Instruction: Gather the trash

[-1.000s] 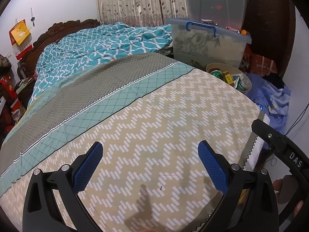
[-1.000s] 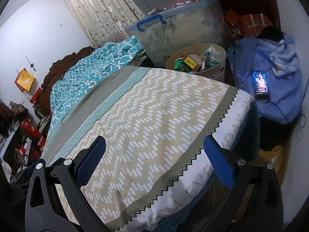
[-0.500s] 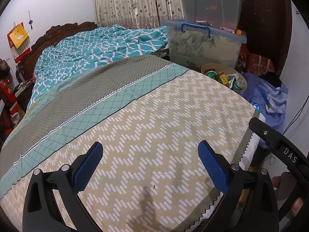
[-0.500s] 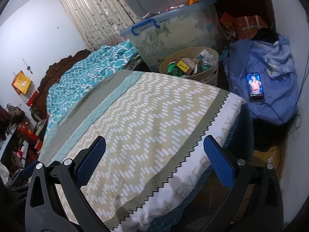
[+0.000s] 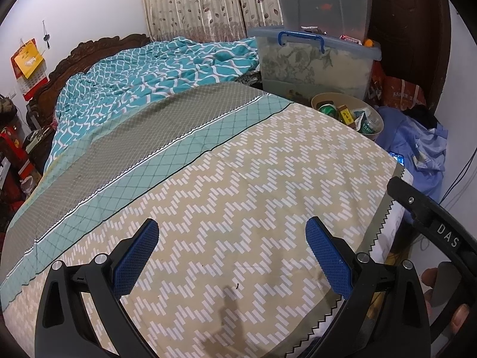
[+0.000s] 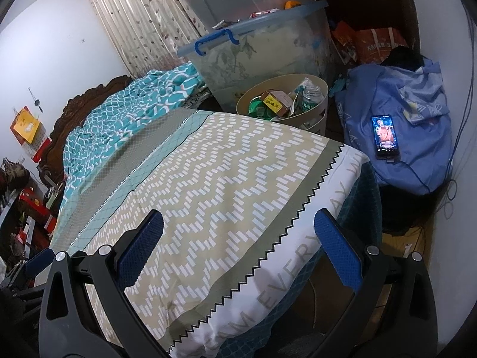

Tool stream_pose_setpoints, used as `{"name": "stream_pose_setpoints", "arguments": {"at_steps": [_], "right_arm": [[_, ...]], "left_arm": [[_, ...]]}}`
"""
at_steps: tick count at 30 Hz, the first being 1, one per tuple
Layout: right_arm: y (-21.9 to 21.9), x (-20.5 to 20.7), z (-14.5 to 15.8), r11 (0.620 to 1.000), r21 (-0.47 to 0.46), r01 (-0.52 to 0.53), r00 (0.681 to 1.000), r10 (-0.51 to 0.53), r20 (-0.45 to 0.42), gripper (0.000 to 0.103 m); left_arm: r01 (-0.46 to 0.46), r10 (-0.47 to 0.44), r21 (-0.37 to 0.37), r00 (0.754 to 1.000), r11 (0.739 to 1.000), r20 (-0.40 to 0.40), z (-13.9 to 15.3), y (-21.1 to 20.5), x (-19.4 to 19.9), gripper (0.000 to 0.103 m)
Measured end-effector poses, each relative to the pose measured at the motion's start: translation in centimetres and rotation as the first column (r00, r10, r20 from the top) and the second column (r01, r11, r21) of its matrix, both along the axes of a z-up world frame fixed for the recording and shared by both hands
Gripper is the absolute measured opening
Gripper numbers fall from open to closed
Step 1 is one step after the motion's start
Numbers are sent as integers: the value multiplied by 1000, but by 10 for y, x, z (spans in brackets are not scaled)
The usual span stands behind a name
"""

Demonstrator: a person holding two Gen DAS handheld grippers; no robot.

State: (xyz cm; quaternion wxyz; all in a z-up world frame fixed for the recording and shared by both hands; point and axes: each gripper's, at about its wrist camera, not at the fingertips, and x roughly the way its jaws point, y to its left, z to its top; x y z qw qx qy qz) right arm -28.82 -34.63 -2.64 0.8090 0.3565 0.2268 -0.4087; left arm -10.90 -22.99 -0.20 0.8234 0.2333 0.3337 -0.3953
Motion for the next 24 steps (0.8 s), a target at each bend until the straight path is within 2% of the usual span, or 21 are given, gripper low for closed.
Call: {"name": "stream_pose_setpoints", "arguments": {"at_steps": [24], "right_arm": [[9, 3, 10, 999, -38, 0, 1000, 0, -11, 100]], "left_arm": [[-23, 23, 1, 1000, 1000, 2, -1, 3, 10, 95]]}}
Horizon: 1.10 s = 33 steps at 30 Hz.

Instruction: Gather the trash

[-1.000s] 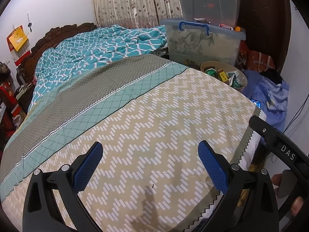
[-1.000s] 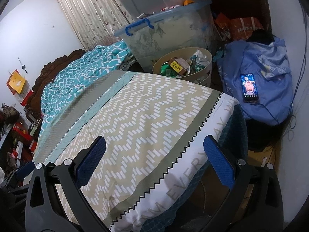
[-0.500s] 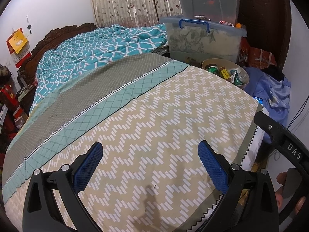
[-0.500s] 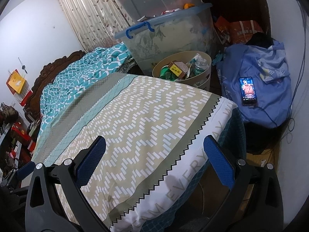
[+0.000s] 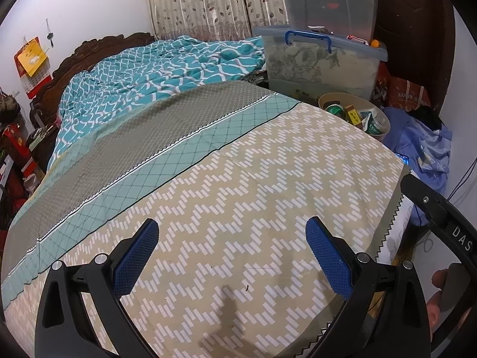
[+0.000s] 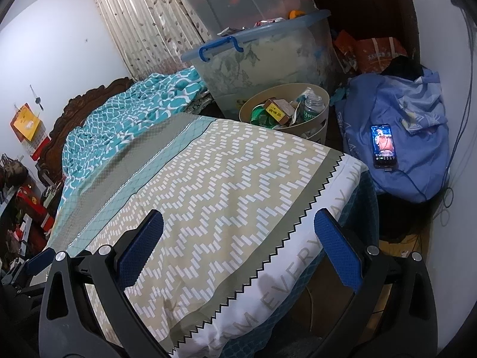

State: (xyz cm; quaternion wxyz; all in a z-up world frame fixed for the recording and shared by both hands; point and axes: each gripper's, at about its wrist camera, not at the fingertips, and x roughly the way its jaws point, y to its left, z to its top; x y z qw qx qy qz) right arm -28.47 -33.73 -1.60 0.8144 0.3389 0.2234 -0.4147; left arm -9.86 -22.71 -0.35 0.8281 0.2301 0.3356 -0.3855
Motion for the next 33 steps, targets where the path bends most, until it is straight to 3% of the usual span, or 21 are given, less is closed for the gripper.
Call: {"name": "stream_pose_setpoints", "arguments": {"at_steps": [33], "right_arm": [[4, 3, 1, 1000, 4, -13, 1000, 12, 5, 100]], "left_arm": [[3, -3, 12, 1000, 1000, 3, -8, 4, -3, 95]]}}
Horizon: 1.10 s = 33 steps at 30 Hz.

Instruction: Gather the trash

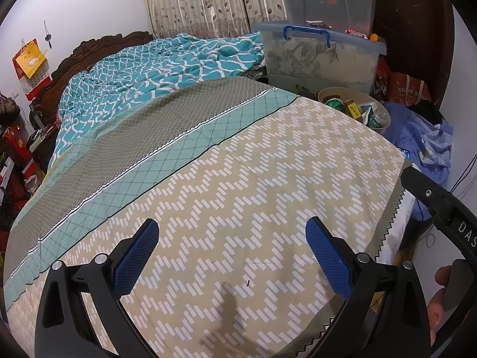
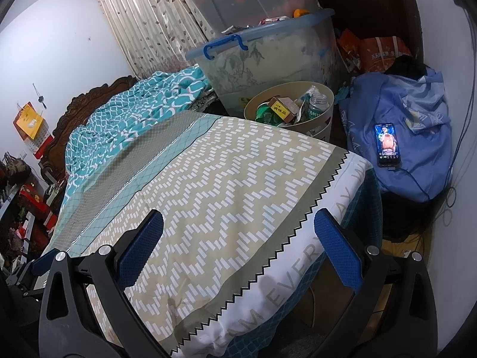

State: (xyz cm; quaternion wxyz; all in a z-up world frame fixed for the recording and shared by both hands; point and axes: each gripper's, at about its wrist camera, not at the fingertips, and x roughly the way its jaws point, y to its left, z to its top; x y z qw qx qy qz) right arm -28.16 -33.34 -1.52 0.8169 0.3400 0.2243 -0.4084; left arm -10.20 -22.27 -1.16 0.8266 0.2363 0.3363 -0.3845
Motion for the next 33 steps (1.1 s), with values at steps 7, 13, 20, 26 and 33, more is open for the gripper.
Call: {"name": "stream_pose_setpoints", "arguments": {"at_steps": [7, 13, 20, 26, 33], "right_arm": [[1, 1, -1, 1000, 1, -2, 1000, 2, -3, 100], [1, 2, 2, 1000, -5, -2, 1000, 2, -1, 100], [1, 4, 3, 1000, -10, -12, 1000, 12, -2, 100], [0, 2, 5, 1000, -25, -10, 1000, 10, 2, 100], [1, 2, 6, 1000, -26, -12, 1000, 12, 2, 100]], "left_arm": [[1, -1, 2, 1000, 1000, 2, 0, 0, 0, 95], [7, -8, 17, 1000, 1000, 9, -7, 0, -2, 95], [8, -8, -8, 1000, 1000, 24, 1, 6, 1, 95], [11, -11, -2, 1000, 1000, 21, 3, 7, 2, 95], [10, -10, -3, 999, 1000, 32, 7, 8, 5, 95]]}}
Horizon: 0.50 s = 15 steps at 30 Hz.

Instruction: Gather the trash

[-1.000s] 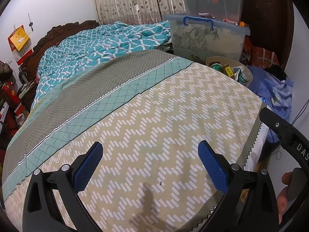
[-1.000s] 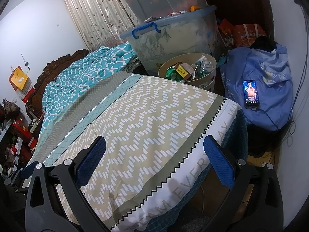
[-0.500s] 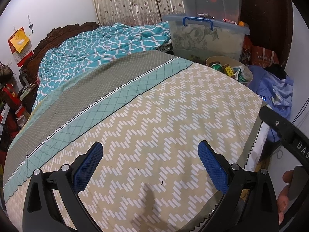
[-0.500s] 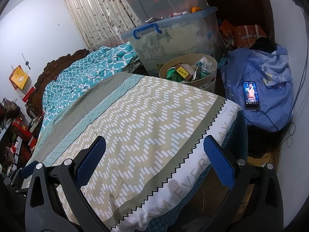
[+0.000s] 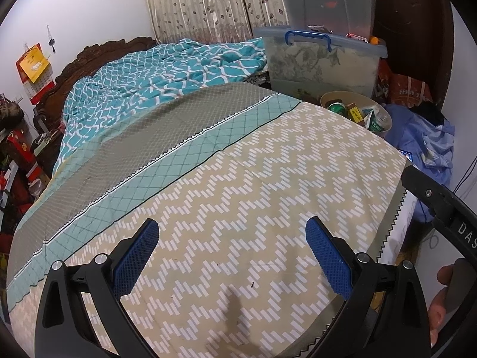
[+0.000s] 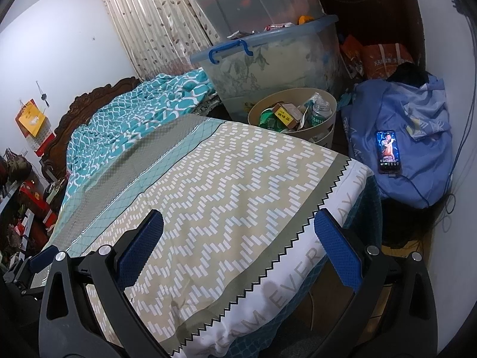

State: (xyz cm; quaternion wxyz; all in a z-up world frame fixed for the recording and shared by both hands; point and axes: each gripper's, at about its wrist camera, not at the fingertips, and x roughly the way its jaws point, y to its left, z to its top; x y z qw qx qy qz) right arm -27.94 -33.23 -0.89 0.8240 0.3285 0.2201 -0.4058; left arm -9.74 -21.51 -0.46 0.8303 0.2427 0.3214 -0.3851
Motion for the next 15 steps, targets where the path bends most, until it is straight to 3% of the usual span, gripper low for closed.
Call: {"name": "stream_pose_setpoints", "arguments": {"at_steps": [15], "right_arm": [[1, 0, 0, 1000, 1, 1, 1000, -1, 0, 100]], "left_arm": [[0, 0, 8, 1000, 1000, -10, -1, 1, 5, 95]]}}
